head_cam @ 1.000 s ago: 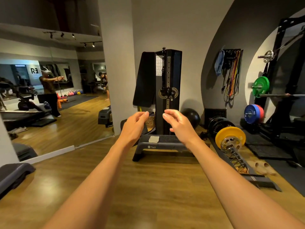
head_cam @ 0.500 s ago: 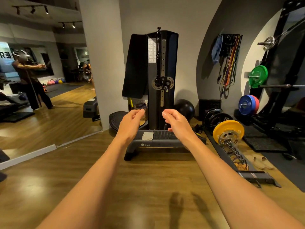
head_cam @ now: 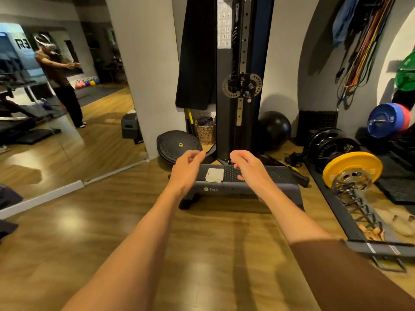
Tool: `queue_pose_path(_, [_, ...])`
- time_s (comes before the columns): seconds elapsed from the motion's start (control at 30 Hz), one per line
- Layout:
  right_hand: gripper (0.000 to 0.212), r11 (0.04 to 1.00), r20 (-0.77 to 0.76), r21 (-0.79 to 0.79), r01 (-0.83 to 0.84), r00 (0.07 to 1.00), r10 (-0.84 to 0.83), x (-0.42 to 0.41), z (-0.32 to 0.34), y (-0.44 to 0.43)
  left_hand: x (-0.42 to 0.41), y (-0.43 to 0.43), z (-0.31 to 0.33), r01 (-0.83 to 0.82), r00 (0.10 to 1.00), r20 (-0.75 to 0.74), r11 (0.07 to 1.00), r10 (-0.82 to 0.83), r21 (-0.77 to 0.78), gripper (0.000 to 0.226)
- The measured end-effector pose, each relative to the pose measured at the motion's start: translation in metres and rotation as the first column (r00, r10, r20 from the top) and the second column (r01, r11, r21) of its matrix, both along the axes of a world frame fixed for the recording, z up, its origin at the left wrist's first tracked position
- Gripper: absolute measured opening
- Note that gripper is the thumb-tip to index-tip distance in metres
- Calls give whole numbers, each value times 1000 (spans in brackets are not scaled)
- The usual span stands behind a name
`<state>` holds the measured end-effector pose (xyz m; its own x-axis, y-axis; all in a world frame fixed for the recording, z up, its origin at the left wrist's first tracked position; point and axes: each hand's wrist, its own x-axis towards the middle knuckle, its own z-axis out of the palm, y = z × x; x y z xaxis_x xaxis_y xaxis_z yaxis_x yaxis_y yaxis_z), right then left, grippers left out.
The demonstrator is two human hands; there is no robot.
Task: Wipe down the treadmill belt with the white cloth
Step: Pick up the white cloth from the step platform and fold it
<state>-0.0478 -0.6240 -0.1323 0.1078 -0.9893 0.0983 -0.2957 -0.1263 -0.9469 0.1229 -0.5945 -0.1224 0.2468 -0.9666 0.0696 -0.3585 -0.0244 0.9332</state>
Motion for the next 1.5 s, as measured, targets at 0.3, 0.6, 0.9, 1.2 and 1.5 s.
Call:
queue_pose_path(0.3, [43,991,-19,108,85,996,-83,41,-65,-195,43,-214,-72,30,994,-106,991,-16,130,31])
queue_pose_path(0.6, [21,964,11,214,159,986,-165,60,-118,-375,72,-404,-123,30,992,-126,971,1,238,34])
queue_pose_path(0.9, [34,927,11,355,121,991,-133,69,-187,-558,83,-577,-196,-54,993,-74,920,90,388,32])
queue_pose_path(1.2, [33,831,-19,533,160,984,-177,100,-277,-687,102,-713,-297,-60,992,-68,853,111,518,32])
queue_pose_path(1.5, [30,692,-138,658,298,950,-279,121,-415,-773,115,-809,-442,18,997,-74,770,38,637,28])
